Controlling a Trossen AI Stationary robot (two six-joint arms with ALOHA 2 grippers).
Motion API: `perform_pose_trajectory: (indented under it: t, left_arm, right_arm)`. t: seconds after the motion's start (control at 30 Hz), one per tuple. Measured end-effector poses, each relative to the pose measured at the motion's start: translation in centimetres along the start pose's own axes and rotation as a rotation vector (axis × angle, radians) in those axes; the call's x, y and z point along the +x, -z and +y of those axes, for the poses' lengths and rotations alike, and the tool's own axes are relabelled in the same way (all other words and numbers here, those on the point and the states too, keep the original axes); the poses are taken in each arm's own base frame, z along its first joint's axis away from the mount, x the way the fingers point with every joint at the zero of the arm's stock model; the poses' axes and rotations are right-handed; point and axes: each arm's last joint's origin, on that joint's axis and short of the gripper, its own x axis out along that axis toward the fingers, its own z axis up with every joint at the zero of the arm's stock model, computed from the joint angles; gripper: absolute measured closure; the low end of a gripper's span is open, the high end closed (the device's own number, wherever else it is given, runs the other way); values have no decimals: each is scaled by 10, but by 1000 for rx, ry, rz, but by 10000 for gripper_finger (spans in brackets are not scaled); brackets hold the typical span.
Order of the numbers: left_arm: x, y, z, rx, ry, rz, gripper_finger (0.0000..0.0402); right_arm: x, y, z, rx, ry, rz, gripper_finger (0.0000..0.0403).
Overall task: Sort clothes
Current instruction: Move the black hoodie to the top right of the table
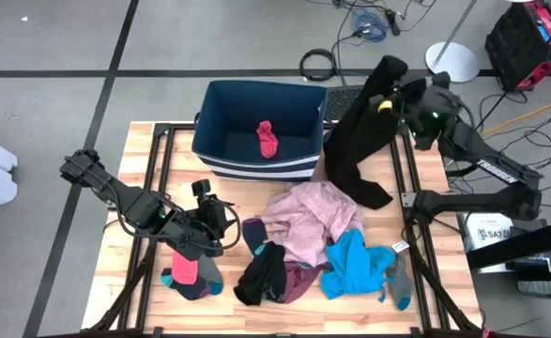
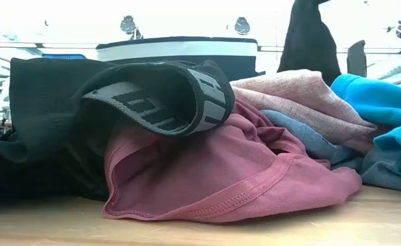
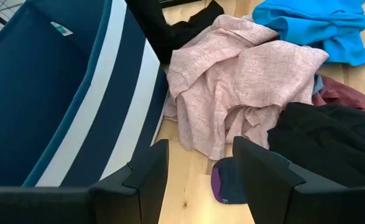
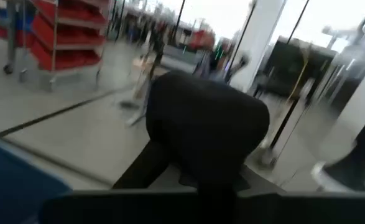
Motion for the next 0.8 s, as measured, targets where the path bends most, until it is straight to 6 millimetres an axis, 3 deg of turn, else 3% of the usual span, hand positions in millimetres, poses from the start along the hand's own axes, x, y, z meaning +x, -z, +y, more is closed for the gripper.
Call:
perform_pose_trajectory:
  t: [0.2,0.37,0.57,0.8]
  left_arm:
    - [0,0,0,0,1,0,212]
    - [-1,0,-1,-3,11,1,212]
    - [-5,2,-6,11,42,0,212]
    - [-6,2,-7,15,46,-2,212]
  right_arm:
    - [48,48,12,46,-152,364,402]
    - [63,74,28,-20,-191,577,402]
    - [52,104,29,-61,-340,796,402]
    - [26,148,26,25,-492,890,402]
